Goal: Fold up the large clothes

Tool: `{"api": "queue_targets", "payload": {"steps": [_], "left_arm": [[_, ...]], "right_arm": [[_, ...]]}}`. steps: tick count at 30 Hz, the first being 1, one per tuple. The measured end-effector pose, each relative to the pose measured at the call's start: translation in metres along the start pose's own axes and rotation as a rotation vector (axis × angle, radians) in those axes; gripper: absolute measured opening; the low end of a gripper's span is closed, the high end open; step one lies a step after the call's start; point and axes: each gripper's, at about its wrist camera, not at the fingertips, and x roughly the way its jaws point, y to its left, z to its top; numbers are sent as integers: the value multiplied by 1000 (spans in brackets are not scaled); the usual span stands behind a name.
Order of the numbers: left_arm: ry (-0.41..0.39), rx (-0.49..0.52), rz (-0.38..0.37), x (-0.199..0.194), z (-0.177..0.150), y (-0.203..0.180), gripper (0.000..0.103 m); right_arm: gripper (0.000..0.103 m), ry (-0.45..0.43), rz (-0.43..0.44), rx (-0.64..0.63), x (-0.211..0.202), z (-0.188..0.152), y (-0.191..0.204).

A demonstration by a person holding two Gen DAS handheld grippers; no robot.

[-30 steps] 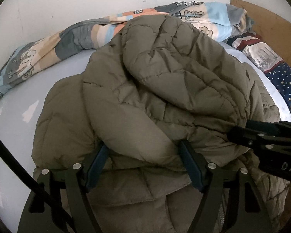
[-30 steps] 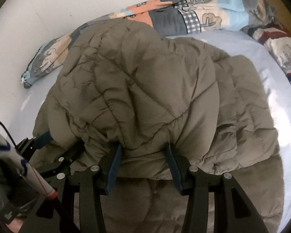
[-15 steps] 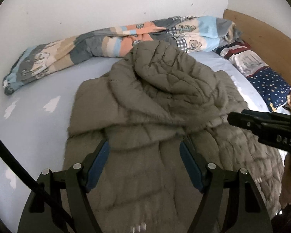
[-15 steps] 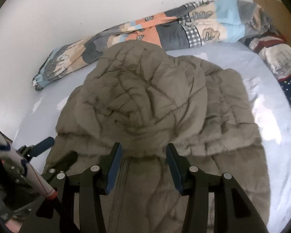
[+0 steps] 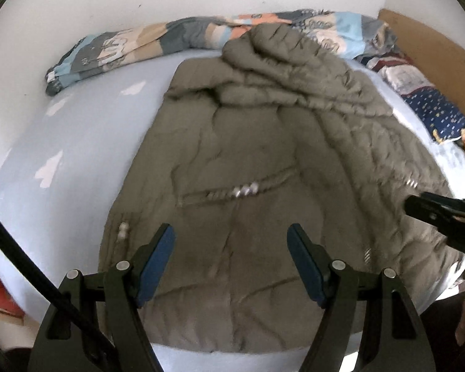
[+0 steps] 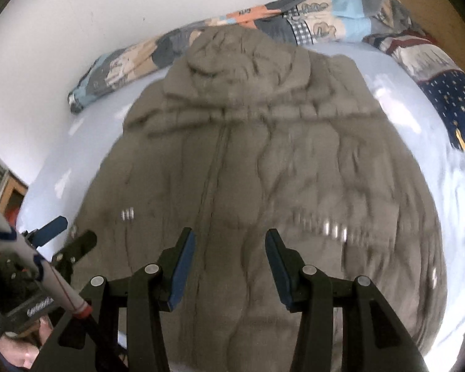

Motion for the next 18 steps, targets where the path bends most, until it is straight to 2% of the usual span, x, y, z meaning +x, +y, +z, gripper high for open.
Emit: {"api": "queue_targets", "payload": {"steps": [4, 9, 18], "left_arm": [[0, 27, 76, 12, -15, 5, 74], [84, -24, 60, 40, -26, 18, 74], [71, 33, 85, 46, -34, 13, 76]], "right_arm": [[51, 21, -45, -15, -2, -29, 1], [51, 63, -98, -42, 12, -49, -1], [54, 90, -140, -103, 33, -64, -1]]}}
